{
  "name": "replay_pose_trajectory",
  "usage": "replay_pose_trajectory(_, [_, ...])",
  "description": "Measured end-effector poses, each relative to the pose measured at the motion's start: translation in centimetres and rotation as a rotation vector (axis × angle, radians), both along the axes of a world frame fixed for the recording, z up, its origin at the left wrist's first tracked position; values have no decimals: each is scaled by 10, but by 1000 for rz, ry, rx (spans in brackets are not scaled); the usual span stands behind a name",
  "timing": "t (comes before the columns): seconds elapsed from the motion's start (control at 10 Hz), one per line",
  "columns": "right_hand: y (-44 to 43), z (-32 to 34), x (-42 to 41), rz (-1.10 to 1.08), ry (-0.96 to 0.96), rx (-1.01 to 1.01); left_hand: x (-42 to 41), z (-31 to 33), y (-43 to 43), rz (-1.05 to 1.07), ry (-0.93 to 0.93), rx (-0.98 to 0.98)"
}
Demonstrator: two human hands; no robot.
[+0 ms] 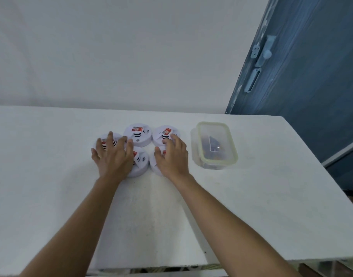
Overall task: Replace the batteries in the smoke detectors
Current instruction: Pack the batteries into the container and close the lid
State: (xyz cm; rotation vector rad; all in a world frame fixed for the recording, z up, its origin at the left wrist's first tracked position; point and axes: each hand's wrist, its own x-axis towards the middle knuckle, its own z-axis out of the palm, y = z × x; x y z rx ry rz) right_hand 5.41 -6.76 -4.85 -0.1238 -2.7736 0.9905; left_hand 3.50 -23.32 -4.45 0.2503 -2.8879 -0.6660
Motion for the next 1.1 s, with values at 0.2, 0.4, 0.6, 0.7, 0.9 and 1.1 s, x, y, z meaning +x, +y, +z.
replay_pose_trajectory(0.2, [8, 20, 4, 37, 24, -62, -2, -1, 4, 27, 2, 62])
replay_pose_trajectory(0.4, [52, 59, 0, -171, -12, 362, -1, 3, 13, -122, 9, -122])
replay_pose_trajectory(0.6, [88, 55, 3, -195, -345, 389, -7, 1, 18, -115, -31, -115])
replay_pose_trajectory(0.7, [83, 54, 3, -207, -327, 402, -7, 4, 19, -122, -44, -120])
replay_pose_trajectory(0.9, [79, 59, 3, -190, -323, 376, -6, 5, 18, -134, -44, -125])
replay_pose_trajectory(1.1, [81, 62, 0, -183, -301, 334, -3, 13, 20, -125, -5, -64])
